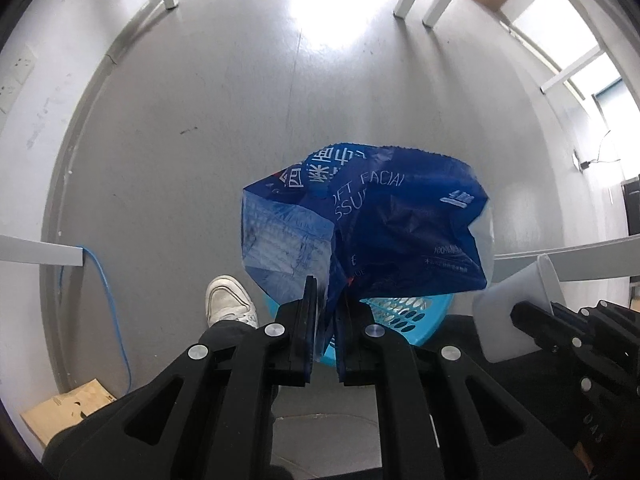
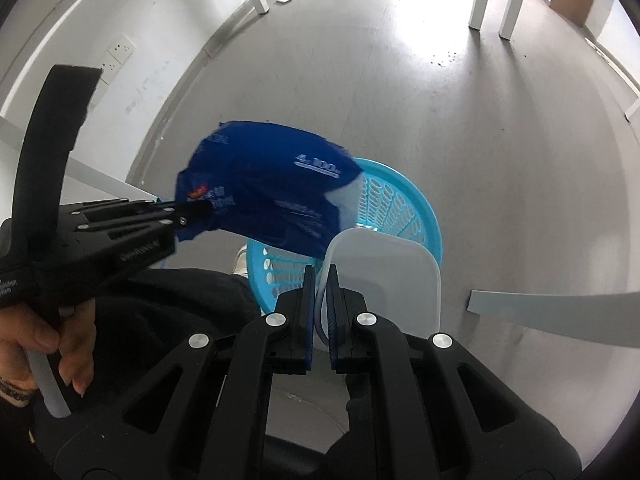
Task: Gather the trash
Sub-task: 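Carry the blue tissue bag and white cup down over the blue wastebasket, then open the left gripper to drop the tissue bag while the right gripper releases the cup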
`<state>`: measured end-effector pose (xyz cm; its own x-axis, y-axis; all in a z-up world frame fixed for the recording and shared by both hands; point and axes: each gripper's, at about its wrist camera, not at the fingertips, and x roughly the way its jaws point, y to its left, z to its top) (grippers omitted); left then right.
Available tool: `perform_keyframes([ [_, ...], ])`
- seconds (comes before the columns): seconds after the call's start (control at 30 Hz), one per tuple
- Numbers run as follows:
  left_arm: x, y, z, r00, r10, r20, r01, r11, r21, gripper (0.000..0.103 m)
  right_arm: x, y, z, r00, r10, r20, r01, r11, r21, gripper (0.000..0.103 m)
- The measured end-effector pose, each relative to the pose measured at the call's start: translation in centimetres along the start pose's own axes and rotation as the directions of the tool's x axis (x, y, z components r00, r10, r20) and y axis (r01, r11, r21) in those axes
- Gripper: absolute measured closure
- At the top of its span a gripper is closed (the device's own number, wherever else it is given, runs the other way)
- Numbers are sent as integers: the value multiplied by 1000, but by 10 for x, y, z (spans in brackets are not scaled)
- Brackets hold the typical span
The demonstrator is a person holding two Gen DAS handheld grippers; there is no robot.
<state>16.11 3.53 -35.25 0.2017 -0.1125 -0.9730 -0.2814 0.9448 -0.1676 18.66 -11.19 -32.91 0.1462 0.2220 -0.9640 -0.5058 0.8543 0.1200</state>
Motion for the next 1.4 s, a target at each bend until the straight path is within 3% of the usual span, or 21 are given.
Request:
perform_keyframes([
  [0.1, 8, -1, 7, 1000, -14, -18, 14, 1000, -14, 96, 15, -3, 6, 1000, 11, -22, -11, 1000, 15, 98],
  [0.23, 20, 1, 14, 998, -34, -55, 32, 999, -40, 95, 33, -14, 11, 995, 87, -55, -81, 992, 94, 98],
  [0.53, 35, -2, 17, 990, -78, -115, 72, 995, -63, 94, 46, -22, 15, 991, 104, -79, -92, 986, 141, 98],
  [0.63, 35, -3, 16, 983, -143, -113, 137, 989, -59, 81, 45, -29, 13, 991, 112, -76, -99, 983, 158, 93],
  [0.7, 32, -1, 16, 984, -149, -96, 144, 988, -64, 67, 44, -32, 17, 991, 111, -70, -97, 980, 172, 79],
  [0.77, 29, 5, 17, 985, -152, -85, 145, 986, -85, 67, 43, -35, 20, 992, 109, -64, -96, 978, 183, 75],
  [1.03, 18, 5, 10, 989, -135, -60, 128, 986, -106, 67, 38, -32, 16, 996, 77, -46, -69, 985, 161, 72],
  [1.1, 14, 9, 6, 988, -140, -59, 132, 984, -123, 67, 33, -32, 14, 998, 48, -35, -43, 988, 151, 66],
  [1.2, 4, 15, 0, 990, -135, -35, 129, 982, -135, 67, 25, -27, 12, 999, 38, -14, -36, 988, 149, 65],
  [1.33, -17, 10, -11, 999, -17, 39, 19, 998, -63, 67, 15, -10, 2, 1000, -7, -3, 7, 996, 85, 65],
  [1.4, -33, 10, -18, 996, 0, 89, 4, 999, -41, 66, 7, -3, -5, 1000, -16, 10, 15, 998, 67, 65],
])
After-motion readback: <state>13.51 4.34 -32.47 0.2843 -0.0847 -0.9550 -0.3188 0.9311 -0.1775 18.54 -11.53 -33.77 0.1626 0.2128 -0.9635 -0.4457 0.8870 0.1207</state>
